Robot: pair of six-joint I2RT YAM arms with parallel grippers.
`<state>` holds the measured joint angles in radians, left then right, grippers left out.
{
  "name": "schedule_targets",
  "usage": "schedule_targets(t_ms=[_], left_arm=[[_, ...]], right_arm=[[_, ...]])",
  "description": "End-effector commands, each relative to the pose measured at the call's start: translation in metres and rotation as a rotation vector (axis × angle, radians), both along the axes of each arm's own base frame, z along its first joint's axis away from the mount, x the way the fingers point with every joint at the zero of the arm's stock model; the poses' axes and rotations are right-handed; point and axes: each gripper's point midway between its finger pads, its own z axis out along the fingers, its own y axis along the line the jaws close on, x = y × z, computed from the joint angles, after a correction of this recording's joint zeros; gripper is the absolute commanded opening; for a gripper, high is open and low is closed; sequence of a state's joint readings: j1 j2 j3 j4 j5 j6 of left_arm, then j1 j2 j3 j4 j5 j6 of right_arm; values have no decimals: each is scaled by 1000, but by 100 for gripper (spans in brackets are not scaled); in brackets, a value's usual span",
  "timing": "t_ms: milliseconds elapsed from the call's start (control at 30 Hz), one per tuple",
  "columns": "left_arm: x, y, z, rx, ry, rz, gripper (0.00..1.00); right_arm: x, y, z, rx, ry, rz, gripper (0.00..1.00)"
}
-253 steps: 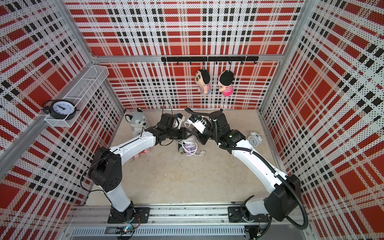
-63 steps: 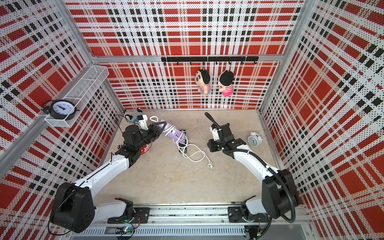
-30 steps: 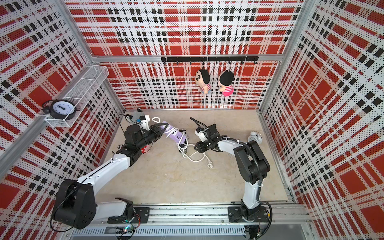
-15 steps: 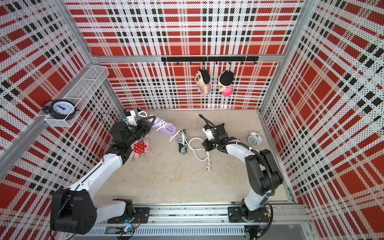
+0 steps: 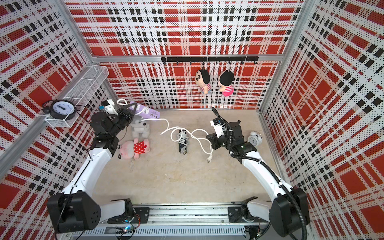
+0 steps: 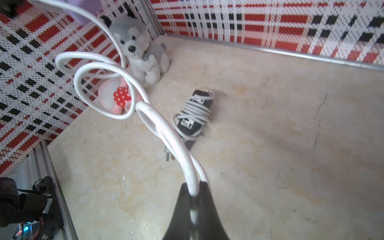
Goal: Unwrap the cord wrapped around the power strip
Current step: Unwrap the power cord from the power strip.
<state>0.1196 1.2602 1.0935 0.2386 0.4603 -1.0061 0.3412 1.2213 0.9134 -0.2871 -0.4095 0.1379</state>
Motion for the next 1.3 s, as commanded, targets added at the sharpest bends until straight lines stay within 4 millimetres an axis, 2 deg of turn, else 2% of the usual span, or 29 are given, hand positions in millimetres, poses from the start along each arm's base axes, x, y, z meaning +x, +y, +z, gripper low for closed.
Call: schedule_targets(t_ms=[0,33,100,167,233,300,367,433,567,767,867,967,1100,1167,1267], left_arm=[[-13,5,59,10,-149,-35,0],[-15,7,61,2,-154,-43,0],[-19,1,56,-8,-145,-69,0],[-20,-19,35,4,-104,-96,0],[-20,-37,13,28,-61,-109,0],[-22,-47,-3,18,-38,-121,0],[-25,-53,-14,18,-23,-117,0],[-26,-50,-27,60,13,-87,0],[-32,-35,-38,97,47,-38,0],[-41,-12,-48,116,76,-7,0],[-44,1,-51,96,77,3,0],[-47,7,-49,73,61,9,0],[-45,-7,-48,50,46,-35,0],[-44,-20,-46,49,40,-73,0],[-42,-39,-42,52,25,-128,0]], right_arm=[[-1,-30,-35,-67,119,-125,0],[3,-34,-31,-38,117,-151,0],[8,-25,-9,52,86,-126,0],[5,8,35,232,27,-12,0],[-9,50,76,381,-24,138,0],[-20,75,102,419,-59,248,0],[-23,78,126,441,-135,280,0],[-14,69,134,342,-193,226,0],[12,37,96,38,-155,67,0],[47,-62,45,-201,-28,-280,0],[47,-94,25,-225,56,-402,0],[37,-91,-2,-176,137,-391,0],[17,-67,-44,-76,257,-302,0],[11,-64,-55,-72,276,-292,0],[6,-63,-58,-83,285,-270,2]])
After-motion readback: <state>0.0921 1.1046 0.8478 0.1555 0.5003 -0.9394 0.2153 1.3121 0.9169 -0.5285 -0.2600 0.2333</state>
